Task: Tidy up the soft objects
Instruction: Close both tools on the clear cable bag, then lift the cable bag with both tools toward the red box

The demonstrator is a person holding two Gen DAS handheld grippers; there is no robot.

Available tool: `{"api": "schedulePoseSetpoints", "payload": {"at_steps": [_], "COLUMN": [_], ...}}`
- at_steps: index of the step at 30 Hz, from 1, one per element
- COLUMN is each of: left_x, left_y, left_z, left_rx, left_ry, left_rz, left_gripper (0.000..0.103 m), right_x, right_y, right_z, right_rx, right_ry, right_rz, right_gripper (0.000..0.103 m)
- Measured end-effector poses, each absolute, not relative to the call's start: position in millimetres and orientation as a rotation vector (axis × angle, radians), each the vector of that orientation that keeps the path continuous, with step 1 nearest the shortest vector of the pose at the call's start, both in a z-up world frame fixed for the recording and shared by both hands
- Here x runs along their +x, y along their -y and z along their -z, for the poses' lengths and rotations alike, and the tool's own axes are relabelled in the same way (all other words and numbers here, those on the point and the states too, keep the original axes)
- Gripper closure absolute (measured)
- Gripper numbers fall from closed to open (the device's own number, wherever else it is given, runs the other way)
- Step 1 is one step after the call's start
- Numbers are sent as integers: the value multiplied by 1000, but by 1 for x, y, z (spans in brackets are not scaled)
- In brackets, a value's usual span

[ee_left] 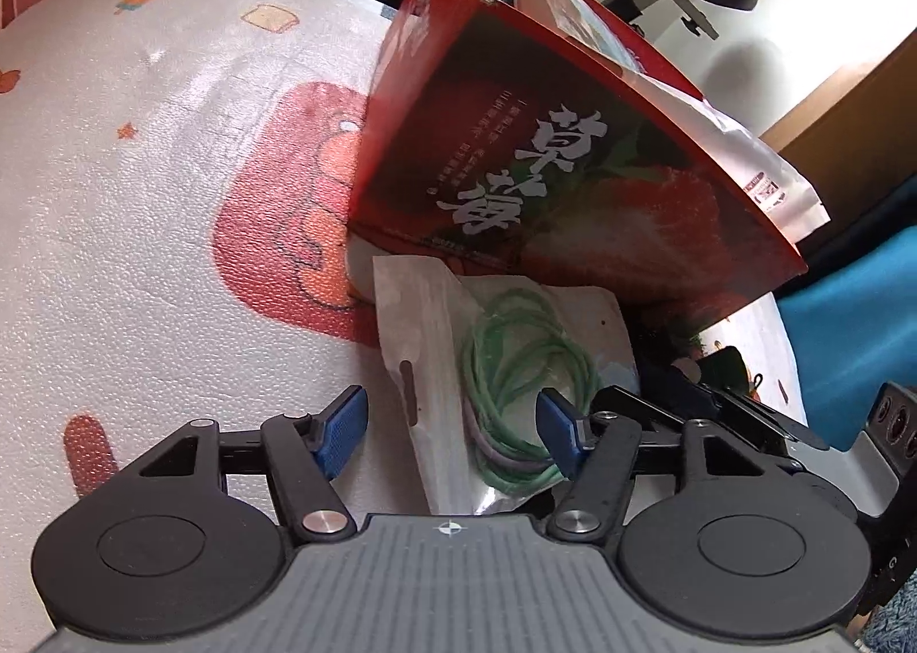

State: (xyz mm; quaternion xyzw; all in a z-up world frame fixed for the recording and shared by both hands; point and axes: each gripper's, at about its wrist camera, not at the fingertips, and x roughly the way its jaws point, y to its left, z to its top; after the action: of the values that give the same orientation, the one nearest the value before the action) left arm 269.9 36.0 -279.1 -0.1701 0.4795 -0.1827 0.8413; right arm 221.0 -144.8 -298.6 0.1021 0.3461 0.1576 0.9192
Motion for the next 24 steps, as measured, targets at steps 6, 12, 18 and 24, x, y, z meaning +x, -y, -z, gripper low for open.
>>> {"api": "schedulePoseSetpoints", "payload": {"at_steps": [6, 12, 18, 24], "left_x": [268, 262, 254, 250], "left_y": [-28, -17, -9, -13], "left_z": [281, 280, 273, 256], "left_rx": [-342, -332, -261, -232], "left_ry": [-1010, -1023, -1006, -947], "left_rz": [415, 426, 387, 358], "left_gripper": [36, 43, 51, 67], "right_x": [220, 218, 214, 207], "right_y": [144, 135, 133, 134], "right_z": [296, 293, 291, 280], "right_rx": [207, 134, 133, 147], "right_ry": [-721, -738, -753, -715], "right_rz": [-343, -402, -413, -429], "right_gripper": [48, 49, 53, 62]}}
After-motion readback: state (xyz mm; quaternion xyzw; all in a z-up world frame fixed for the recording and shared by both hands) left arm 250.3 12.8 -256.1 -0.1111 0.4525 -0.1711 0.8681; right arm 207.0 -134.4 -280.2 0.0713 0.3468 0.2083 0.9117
